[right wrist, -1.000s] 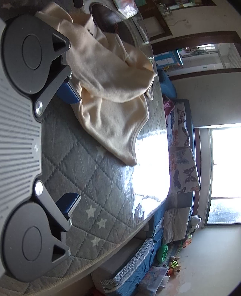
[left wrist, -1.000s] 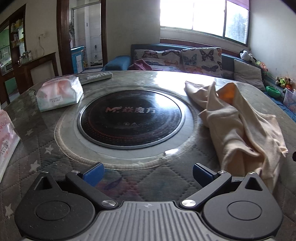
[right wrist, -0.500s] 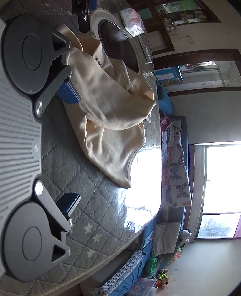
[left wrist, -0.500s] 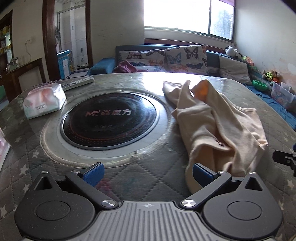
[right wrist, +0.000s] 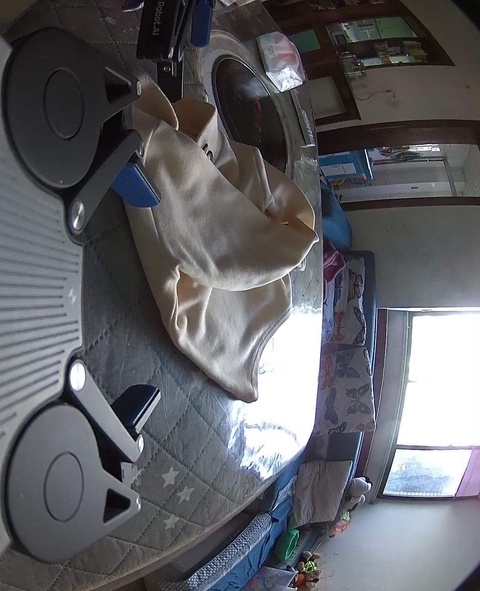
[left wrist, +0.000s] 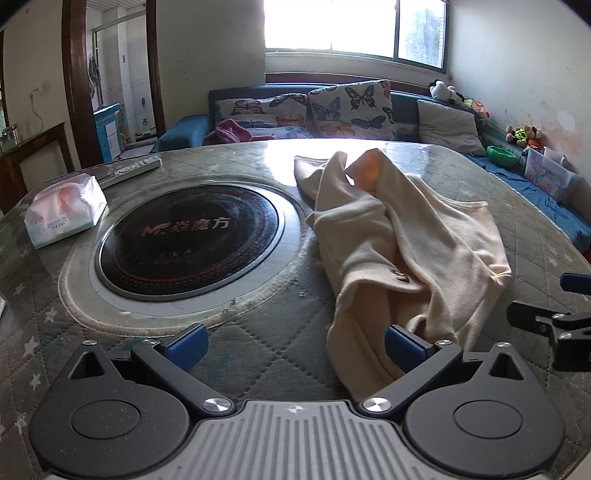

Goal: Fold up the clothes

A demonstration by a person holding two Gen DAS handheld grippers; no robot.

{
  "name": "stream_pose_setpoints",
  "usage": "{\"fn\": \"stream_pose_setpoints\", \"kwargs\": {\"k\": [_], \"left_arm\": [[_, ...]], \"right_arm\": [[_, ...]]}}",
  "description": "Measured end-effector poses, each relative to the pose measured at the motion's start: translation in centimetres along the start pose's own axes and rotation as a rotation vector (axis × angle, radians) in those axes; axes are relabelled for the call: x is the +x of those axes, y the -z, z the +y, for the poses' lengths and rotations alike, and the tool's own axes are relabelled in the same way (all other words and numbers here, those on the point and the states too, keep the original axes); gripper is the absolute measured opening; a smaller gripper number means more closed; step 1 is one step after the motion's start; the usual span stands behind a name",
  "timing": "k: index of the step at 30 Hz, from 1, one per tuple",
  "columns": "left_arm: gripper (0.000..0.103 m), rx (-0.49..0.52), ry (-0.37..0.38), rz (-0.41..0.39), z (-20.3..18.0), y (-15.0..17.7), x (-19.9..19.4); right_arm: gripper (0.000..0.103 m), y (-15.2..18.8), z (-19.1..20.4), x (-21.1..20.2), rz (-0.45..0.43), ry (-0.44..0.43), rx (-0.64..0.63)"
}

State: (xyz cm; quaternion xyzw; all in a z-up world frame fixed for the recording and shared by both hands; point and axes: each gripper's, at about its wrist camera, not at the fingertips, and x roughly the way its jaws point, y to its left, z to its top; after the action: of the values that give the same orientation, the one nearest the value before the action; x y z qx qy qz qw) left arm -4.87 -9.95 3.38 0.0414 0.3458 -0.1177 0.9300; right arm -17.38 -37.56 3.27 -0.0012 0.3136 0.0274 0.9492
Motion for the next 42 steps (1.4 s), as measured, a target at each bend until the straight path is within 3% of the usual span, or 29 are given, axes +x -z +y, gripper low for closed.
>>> {"fn": "stream_pose_setpoints", "kwargs": {"k": [42], "left_arm": [[0.103, 0.045, 0.037, -0.001, -2.6, -1.4, 0.2]], "right_arm": [[0.103, -0.6, 0.8, 0.3, 0.017, -0.018, 0.021]]}}
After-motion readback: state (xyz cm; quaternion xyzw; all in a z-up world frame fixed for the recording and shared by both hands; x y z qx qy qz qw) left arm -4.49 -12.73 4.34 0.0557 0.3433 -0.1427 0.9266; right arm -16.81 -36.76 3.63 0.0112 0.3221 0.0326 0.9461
